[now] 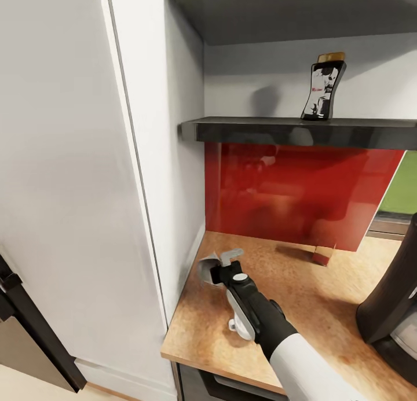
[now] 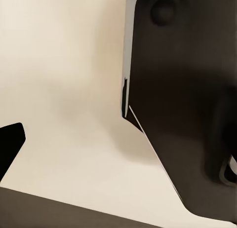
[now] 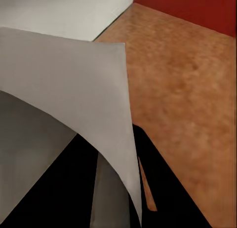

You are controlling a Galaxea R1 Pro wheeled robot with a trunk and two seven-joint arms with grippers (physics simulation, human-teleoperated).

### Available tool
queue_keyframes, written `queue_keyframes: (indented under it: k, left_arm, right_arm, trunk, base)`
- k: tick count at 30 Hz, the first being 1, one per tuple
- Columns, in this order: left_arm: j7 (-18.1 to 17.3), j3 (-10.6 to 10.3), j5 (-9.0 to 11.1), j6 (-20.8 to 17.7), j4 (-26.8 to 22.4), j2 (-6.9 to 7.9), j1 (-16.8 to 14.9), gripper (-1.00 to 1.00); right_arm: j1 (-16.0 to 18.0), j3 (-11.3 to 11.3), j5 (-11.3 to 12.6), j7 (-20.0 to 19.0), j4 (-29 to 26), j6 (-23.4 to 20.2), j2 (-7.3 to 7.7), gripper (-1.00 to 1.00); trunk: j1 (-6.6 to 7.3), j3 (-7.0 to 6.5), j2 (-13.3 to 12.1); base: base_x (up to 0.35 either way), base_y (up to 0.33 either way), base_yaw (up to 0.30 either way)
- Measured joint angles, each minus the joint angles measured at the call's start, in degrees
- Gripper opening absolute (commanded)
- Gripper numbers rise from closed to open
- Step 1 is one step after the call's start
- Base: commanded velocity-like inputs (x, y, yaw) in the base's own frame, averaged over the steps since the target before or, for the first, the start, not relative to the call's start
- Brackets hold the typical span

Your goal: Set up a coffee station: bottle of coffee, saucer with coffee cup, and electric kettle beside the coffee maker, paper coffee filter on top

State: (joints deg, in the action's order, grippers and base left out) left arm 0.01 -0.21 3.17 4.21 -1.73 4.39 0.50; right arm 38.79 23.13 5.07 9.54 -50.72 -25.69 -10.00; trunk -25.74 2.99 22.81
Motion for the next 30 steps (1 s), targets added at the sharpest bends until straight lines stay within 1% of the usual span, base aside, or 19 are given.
queue_keyframes:
  k: [7,14,15,16,17,19,22,24,28,30]
  left_arm:
    - [0.0,0.0,-0.1,0.0,-0.1,0.02,0.0,1.0]
    - [0.1,0.0,-0.1,0.2,-0.3,0.04,0.0,1.0]
    - [0.1,0.0,-0.1,0.2,-0.3,0.06,0.0,1.0]
    - [0.1,0.0,-0.1,0.3,-0.4,0.07,0.0,1.0]
    - [0.1,0.0,-0.1,0.3,-0.4,0.07,0.0,1.0]
    - [0.3,0.3,0.2,0.4,-0.7,-0.01,-0.2,1.0]
    - [0.2,0.1,0.1,0.4,-0.7,0.08,0.0,1.0]
    - [0.2,0.1,0.0,0.4,-0.7,0.14,0.2,1.0]
    - [0.2,0.1,0.0,0.4,-0.7,0.17,0.2,1.0]
    - [0.2,0.1,0.0,0.4,-0.7,0.17,0.2,1.0]
  right_arm:
    - [0.0,-0.1,-0.1,0.1,-6.4,-0.1,0.0,-1.0]
    - [0.0,-0.1,-0.1,0.2,-14.6,-0.4,0.0,-1.0]
    - [0.0,-0.2,-0.1,0.2,-15.9,-0.8,0.23,-1.0]
    - [0.0,-0.4,-0.1,0.3,-17.1,-1.4,1.12,-1.0]
    - [0.0,-0.6,-0.1,0.3,-17.7,-1.9,1.58,-1.0]
    - [-0.4,-1.2,0.1,0.0,-18.4,-2.6,2.23,-1.0]
    - [-0.4,-2.1,0.3,0.0,-19.3,-3.6,1.56,-1.0]
    - [-0.4,-1.5,0.2,0.0,-18.7,-3.0,1.07,-1.0]
    - [-0.4,-0.1,0.1,0.0,-17.4,-1.9,0.89,-1.0]
    - [-0.4,0.2,0.1,0.0,-17.1,-1.4,0.86,-1.0]
  trunk:
    - [0.0,0.0,0.0]
    - [0.0,0.0,0.0]
    - [0.0,0.0,0.0]
    - [0.0,0.0,0.0]
    - [0.0,0.0,0.0]
    - [0.0,0.0,0.0]
    - [0.0,0.0,0.0]
    - [0.0,0.0,0.0]
    - [0.0,0.0,0.0]
    - [0.0,0.0,0.0]
  base:
    - [0.0,0.0,0.0]
    - [0.0,0.0,0.0]
    - [0.0,0.0,0.0]
    - [0.0,0.0,0.0]
    - [0.0,0.0,0.0]
    - [0.0,0.0,0.0]
    - [0.0,0.0,0.0]
    - [0.0,0.0,0.0]
    - [0.0,0.0,0.0]
    - [0.0,0.0,0.0]
